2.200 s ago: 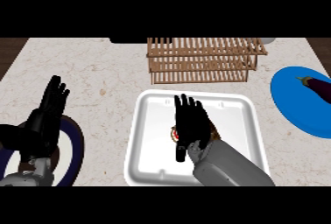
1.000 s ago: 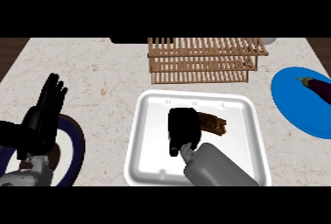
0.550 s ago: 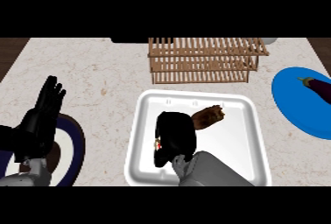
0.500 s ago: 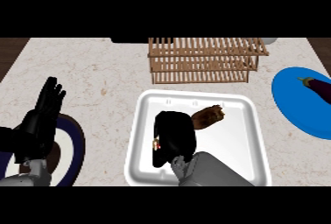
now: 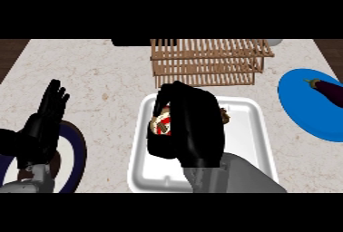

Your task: Pick the cupcake from the tray and place it in the tiered shelf

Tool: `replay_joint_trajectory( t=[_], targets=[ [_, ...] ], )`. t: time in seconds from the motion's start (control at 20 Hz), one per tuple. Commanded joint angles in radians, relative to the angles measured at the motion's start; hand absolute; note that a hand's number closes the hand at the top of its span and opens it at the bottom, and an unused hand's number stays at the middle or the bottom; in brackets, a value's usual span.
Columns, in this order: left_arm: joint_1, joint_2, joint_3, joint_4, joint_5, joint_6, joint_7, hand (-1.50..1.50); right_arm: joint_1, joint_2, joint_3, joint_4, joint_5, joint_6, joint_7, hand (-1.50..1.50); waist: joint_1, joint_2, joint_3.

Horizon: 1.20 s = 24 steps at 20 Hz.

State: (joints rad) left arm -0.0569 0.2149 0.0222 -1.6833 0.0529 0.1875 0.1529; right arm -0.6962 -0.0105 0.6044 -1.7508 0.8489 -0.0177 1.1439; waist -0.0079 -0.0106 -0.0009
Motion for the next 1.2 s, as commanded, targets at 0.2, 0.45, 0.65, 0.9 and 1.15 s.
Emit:
replay_joint_trajectory(
  t=[0.2,0.45,0.65,0.9,1.15],
  targets=[
    [0.048,-0.036,-0.026,0.0,-0.024,0.009,-0.042,0.0,-0.153,0.01,-0.168,-0.092,0.124,0.16,0.246,1.5,-0.001,0.002,-0.001],
    [0.022,0.004,0.021,0.022,-0.004,-0.024,-0.045,0.0,-0.115,-0.007,-0.267,-0.063,0.14,0.157,0.129,1.5,0.006,0.008,0.0],
    [0.001,-0.033,-0.018,-0.021,-0.036,0.013,0.007,0.0,-0.157,-0.002,-0.357,0.042,0.167,0.124,0.048,1.5,0.013,0.01,0.001],
    [-0.022,-0.001,0.022,-0.052,-0.002,-0.022,0.051,0.0,-0.093,-0.019,-0.45,0.133,0.174,-0.005,-0.107,1.5,0.014,0.011,0.001],
    [-0.029,-0.038,-0.006,0.006,-0.046,-0.01,0.008,0.0,-0.115,-0.034,-0.525,0.306,0.155,-0.112,-0.271,1.5,0.015,0.013,0.001]
  ],
)
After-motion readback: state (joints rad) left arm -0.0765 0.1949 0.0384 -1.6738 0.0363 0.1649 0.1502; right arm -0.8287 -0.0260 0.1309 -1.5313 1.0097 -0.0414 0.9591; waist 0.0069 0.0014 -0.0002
